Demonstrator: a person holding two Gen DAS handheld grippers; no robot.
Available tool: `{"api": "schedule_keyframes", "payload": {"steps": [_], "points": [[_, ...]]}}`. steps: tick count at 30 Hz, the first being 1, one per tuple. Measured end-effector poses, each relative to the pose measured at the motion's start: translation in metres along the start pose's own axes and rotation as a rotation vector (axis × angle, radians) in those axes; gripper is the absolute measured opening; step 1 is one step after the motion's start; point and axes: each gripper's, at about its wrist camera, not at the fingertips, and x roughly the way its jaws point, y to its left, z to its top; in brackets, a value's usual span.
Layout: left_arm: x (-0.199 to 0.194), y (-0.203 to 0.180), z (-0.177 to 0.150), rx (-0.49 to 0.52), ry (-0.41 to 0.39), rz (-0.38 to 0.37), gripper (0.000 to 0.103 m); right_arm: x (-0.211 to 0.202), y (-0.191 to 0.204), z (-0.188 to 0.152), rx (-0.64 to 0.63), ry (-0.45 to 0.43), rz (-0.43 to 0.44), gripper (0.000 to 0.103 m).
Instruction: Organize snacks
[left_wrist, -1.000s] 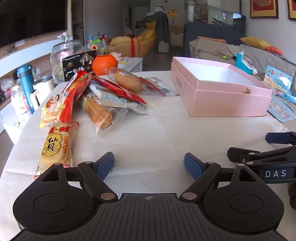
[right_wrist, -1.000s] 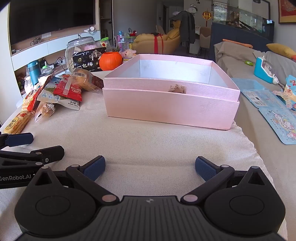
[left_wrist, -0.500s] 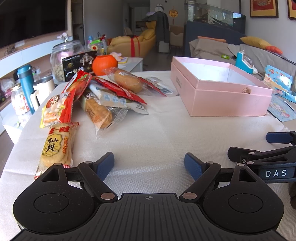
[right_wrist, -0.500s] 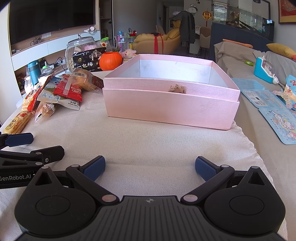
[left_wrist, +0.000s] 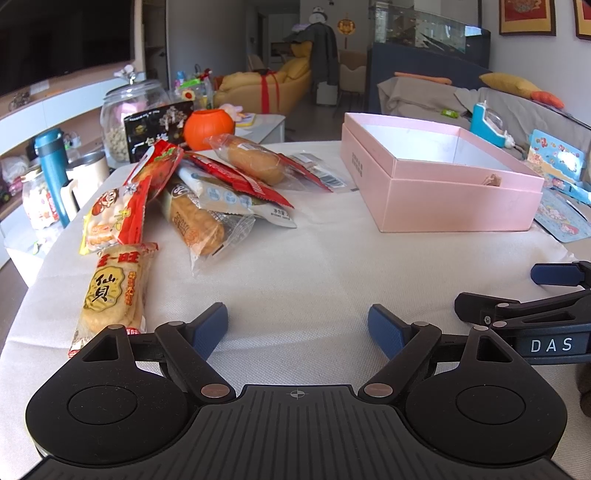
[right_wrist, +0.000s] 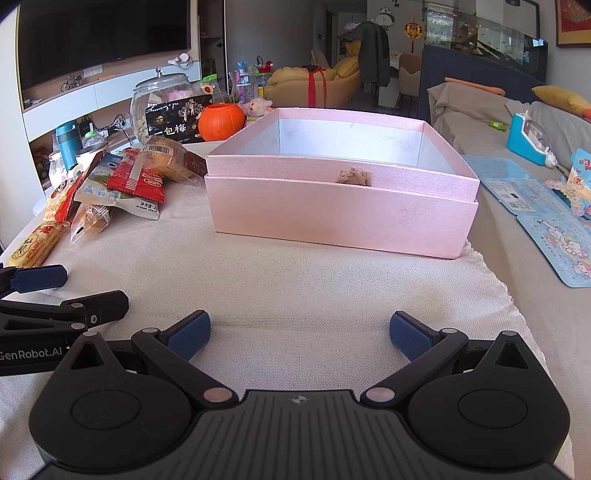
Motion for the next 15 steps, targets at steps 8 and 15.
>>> {"api": "schedule_keyframes", "payload": {"steps": [8,15], "points": [[0.0,-0.0003,0.0001,0.002,0.0,0.002,0.088,-0.0002,-0.0001,0.0001,0.001,0.0,0.001,0.103],[0.0,0.0004,-0.0001,-0.001,0.0,-0.001,0.088,0.0005,0.0004,0.0001,0.0,0.0,0.0,0.103]]}}
